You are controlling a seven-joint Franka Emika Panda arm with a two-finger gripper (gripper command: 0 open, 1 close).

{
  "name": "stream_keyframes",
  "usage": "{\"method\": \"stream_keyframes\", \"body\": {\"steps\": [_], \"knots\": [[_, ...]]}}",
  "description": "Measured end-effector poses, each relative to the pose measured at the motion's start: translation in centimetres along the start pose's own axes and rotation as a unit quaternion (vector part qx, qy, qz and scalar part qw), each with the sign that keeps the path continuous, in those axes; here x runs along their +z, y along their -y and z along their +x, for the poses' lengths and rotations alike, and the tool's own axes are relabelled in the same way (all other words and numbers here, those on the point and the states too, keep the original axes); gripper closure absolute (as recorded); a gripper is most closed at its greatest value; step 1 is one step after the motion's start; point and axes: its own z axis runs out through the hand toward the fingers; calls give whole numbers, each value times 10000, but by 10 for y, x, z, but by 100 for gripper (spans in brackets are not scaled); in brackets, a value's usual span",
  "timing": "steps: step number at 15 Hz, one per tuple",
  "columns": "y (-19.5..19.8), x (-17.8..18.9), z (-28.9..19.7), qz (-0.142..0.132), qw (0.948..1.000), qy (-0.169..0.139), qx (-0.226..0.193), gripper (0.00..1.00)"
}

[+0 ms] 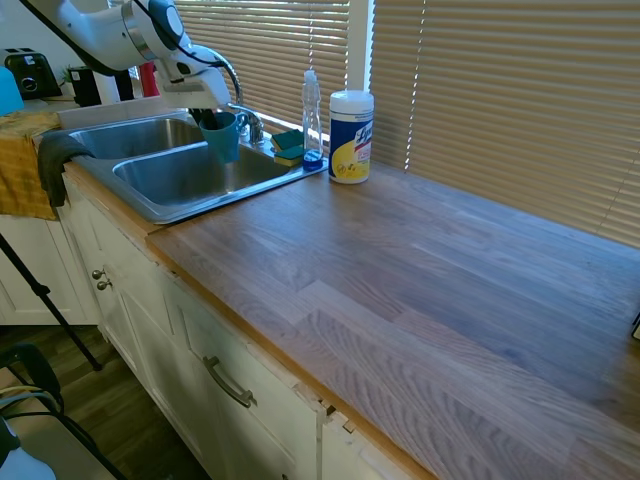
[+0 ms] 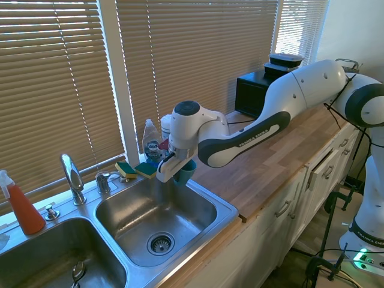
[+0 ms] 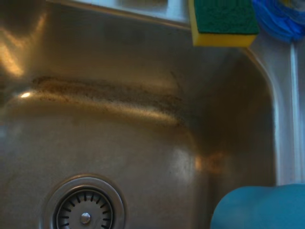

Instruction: Put the mug in the sink

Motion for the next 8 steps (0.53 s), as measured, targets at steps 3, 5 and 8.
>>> {"method": "stream_keyframes", "body": {"steps": [3,5,8], "knots": [[28,29,-24,-82,9995,-81,-303,100],[49,62,-43,-29,9991,-14,-422,100],[68,129,-60,-91,9989,15,-462,100]]}}
